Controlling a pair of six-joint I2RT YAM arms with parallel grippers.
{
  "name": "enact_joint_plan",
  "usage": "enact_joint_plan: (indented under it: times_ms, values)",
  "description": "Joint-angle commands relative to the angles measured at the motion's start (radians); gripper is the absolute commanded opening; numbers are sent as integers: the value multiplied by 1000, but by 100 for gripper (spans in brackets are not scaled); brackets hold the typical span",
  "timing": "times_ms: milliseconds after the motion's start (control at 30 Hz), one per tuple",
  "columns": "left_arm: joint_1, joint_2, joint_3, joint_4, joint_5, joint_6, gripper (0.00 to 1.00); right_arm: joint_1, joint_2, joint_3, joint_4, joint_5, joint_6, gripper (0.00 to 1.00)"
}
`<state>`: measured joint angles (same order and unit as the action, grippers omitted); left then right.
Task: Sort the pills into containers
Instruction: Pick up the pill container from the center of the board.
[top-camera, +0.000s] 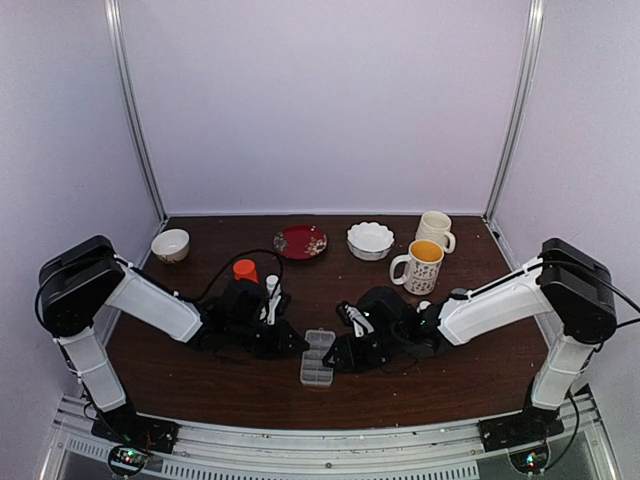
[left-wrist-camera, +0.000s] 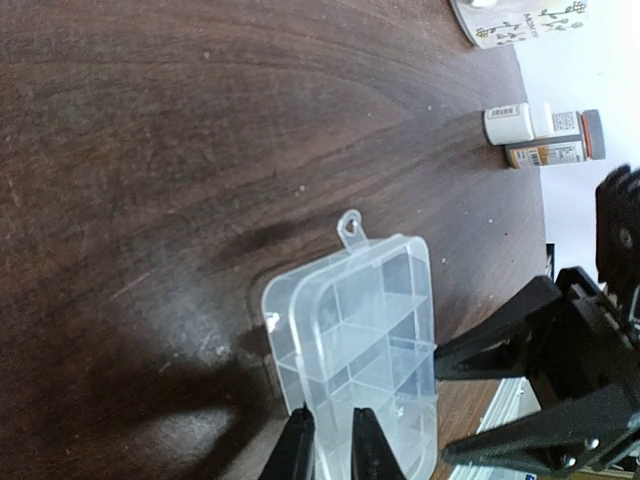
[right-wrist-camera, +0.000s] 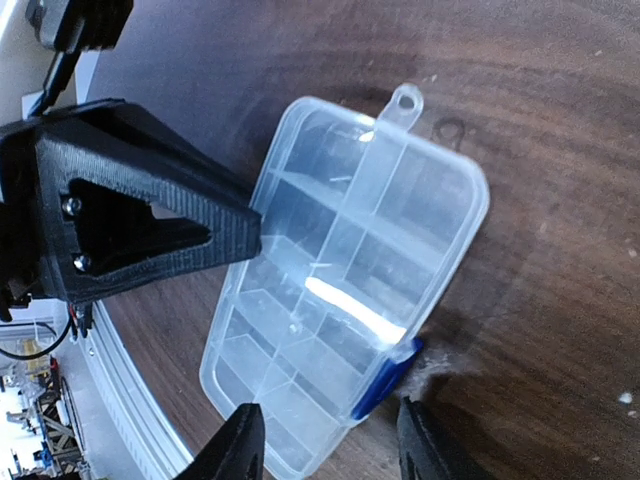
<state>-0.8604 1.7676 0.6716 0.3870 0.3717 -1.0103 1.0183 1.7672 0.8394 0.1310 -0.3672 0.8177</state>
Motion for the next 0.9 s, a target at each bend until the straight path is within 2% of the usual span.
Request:
enact_joint_plan:
  times_ms: [0,233,400,500,600,733,867]
  values:
    - [10,27,-15,-3,7,12,8,-27,-69,-21,-25,90,-45,48]
    - [23,-7,-24,73,79,-5,5,-65,-110,-74,30,52,-49,55]
    - [23,-55,-15,103,119,-23,3,-75,-127,-122,146,10,-17,61]
    - [24,-74,-14,137,144,-40,2,-75,-144,-132,174,17,-12,71]
    - [23,-83,-19,193,163,-67,1,-75,-146,-139,217,-3,4,76]
    - [24,-78,-23,239,174,-88,0,-75,-140,-165,309,-28,42,77]
    - [24,-70,-50,357,193,-147,0,-76,-146,-200,415,-53,73,76]
